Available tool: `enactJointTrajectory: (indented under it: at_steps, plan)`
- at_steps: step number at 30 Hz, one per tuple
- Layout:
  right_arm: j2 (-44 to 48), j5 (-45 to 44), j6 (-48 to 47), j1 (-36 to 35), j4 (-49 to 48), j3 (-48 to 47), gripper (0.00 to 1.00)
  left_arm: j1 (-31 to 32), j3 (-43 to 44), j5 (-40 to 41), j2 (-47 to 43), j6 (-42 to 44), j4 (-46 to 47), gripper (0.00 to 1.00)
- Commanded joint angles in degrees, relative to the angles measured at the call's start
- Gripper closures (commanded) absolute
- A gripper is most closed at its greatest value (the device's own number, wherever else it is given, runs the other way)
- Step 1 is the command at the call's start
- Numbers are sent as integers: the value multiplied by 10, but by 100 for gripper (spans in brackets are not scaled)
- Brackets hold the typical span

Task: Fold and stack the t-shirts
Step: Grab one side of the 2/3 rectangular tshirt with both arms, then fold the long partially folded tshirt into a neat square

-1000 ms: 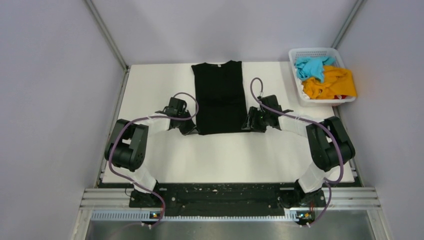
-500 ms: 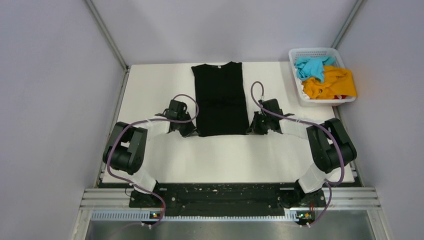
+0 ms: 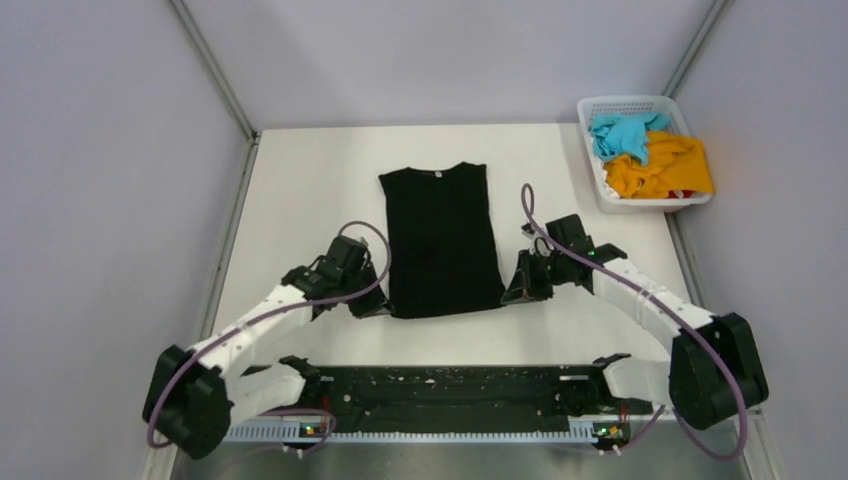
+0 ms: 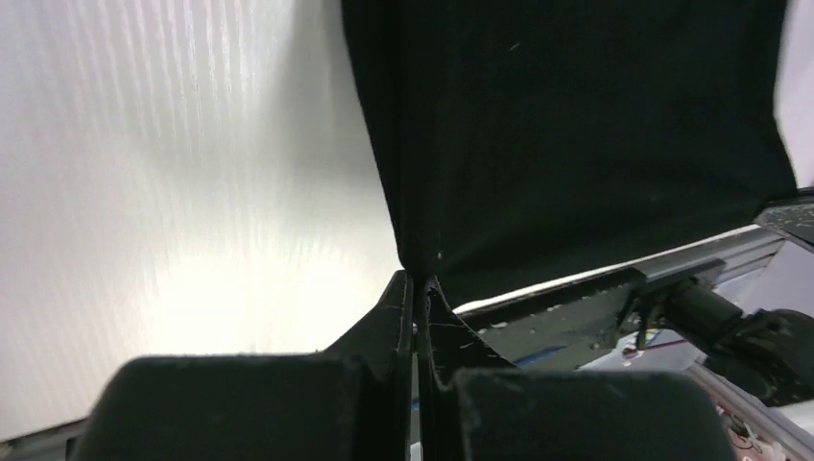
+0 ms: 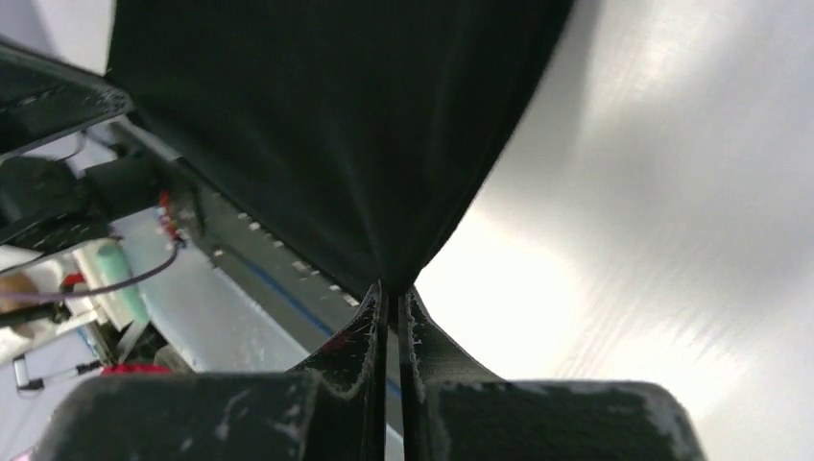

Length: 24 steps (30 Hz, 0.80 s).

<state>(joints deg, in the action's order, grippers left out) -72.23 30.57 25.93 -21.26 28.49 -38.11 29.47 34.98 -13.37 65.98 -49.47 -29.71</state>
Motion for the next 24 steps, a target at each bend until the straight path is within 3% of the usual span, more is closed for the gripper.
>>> enactJointTrajectory:
  at_steps: [1,4,8,17,24]
  plan:
    - [68,63,-28,-3,60,-74,100,3,72,61,-107,4,-98,100]
    - [78,34,-28,0,52,-121,100,3,116,106,-136,25,-102,100]
    - [67,-30,-25,15,-8,-177,100,-2,137,162,-132,49,-29,100]
    - [-60,-78,-33,34,-102,-303,100,-73,299,203,65,119,32,100]
    - [-179,-109,-7,66,-124,-409,100,-120,439,186,214,152,22,100]
